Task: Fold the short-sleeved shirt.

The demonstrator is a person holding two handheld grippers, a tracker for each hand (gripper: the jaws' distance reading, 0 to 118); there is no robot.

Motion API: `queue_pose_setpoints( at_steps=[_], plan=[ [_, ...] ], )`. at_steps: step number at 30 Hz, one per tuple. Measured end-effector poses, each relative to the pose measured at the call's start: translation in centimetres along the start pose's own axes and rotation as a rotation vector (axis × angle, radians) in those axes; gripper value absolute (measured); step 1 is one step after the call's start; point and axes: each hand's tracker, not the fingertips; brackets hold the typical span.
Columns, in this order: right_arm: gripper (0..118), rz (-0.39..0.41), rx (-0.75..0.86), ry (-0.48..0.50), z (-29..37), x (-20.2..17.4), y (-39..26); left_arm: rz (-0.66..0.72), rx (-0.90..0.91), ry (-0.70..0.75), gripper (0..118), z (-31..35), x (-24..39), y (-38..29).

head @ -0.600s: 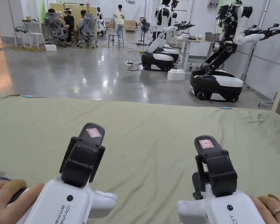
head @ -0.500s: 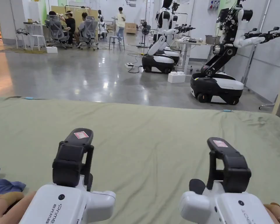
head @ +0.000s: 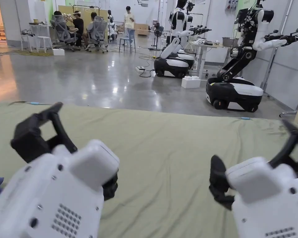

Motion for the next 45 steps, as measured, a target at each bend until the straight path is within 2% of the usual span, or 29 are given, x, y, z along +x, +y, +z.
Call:
queue_pose_setpoints(
  at_steps=[2, 4, 5, 6, 7, 8, 10, 12, 13, 15, 17, 22, 25, 26, 27, 28, 29, 30, 31, 34, 38, 41, 45],
  plan=[
    [118, -0.266, 0.055, -0.097, -0.1, 2.1, -0.3, 0.342, 0.0, -0.05, 118, -0.4, -2.2, 0.2],
    [118, -0.619, 0.101, -0.228, 0.2, 3.7, -1.8, 0.709, 0.038, -0.057, 118, -0.6, -4.0, -0.9],
    [118, -0.754, 0.101, -0.264, 0.1, 4.1, -2.6, 0.837, 0.058, -0.034, 118, -0.7, -4.3, -1.6],
    [118, -0.871, 0.117, -0.262, 0.2, 4.0, -3.4, 0.946, 0.071, 0.018, 118, -0.7, -4.0, -2.2],
    [118, -0.943, 0.112, -0.231, 0.2, 4.1, -4.1, 0.975, 0.059, 0.058, 118, -0.9, -3.9, -2.7],
    [118, -0.967, 0.066, -0.194, 0.2, 4.2, -4.4, 0.979, 0.041, 0.056, 118, -1.1, -3.8, -3.0],
    [118, -0.92, -0.087, -0.089, 0.0, 4.2, -4.2, 0.903, -0.053, -0.001, 118, -1.6, -3.1, -3.0],
    [118, -0.835, -0.184, 0.051, -0.7, 4.0, -4.0, 0.819, -0.127, -0.023, 118, -2.0, -2.5, -3.1],
    [118, -0.794, -0.23, 0.066, -1.0, 3.7, -3.9, 0.801, -0.143, -0.032, 118, -2.1, -2.2, -3.2],
    [118, -0.746, -0.201, 0.065, -0.9, 2.3, -3.8, 0.829, -0.123, -0.038, 118, -2.0, -1.6, -3.1],
    [118, -0.743, -0.199, 0.078, -0.5, 1.7, -3.6, 0.872, -0.105, -0.066, 118, -2.0, -1.4, -3.2],
    [118, -0.743, -0.216, 0.124, -0.5, 1.1, -3.5, 0.806, -0.132, -0.081, 118, -2.4, -1.2, -2.7],
    [118, -0.752, -0.244, 0.138, -0.5, 1.5, -3.3, 0.821, -0.139, -0.11, 118, -2.2, -1.2, -2.7],
    [98, -0.765, -0.253, 0.165, -0.5, 1.7, -3.2, 0.847, -0.154, -0.144, 115, -2.1, -1.2, -2.7],
    [39, -0.78, -0.236, 0.168, -0.2, 2.0, -3.3, 0.862, -0.163, -0.19, 85, -2.1, -1.3, -2.7],
    [2, -0.791, -0.235, 0.102, -0.3, 1.9, -3.2, 0.875, -0.174, -0.218, 26, -2.3, -1.2, -2.6],
    [2, -0.774, -0.257, 0.028, -0.1, 2.0, -3.3, 0.875, -0.215, -0.195, 0, -2.6, -1.1, -2.6],
    [2, -0.755, -0.27, 0.091, -0.3, 2.5, -3.2, 0.811, -0.303, -0.092, 0, -2.3, -1.1, -2.9],
    [2, -0.76, -0.274, 0.097, -0.3, 2.8, -3.1, 0.82, -0.25, -0.151, 0, -2.4, -0.8, -2.9],
    [2, -0.729, -0.259, 0.088, 0.0, 3.0, -2.9, 0.781, -0.247, -0.154, 0, -2.4, -0.3, -2.7],
    [2, -0.719, -0.239, 0.121, -0.6, 2.4, -1.9, 0.81, -0.241, -0.176, 0, -2.3, -1.3, -3.0],
    [2, -0.74, -0.197, 0.218, -1.4, 0.3, 0.0, 0.785, -0.244, -0.101, 0, -0.6, -3.8, -4.2],
    [2, -0.806, -0.116, 0.432, -2.9, -5.3, 4.3, 0.756, -0.302, 0.088, 0, 4.9, -10.1, -7.6]
  ],
)
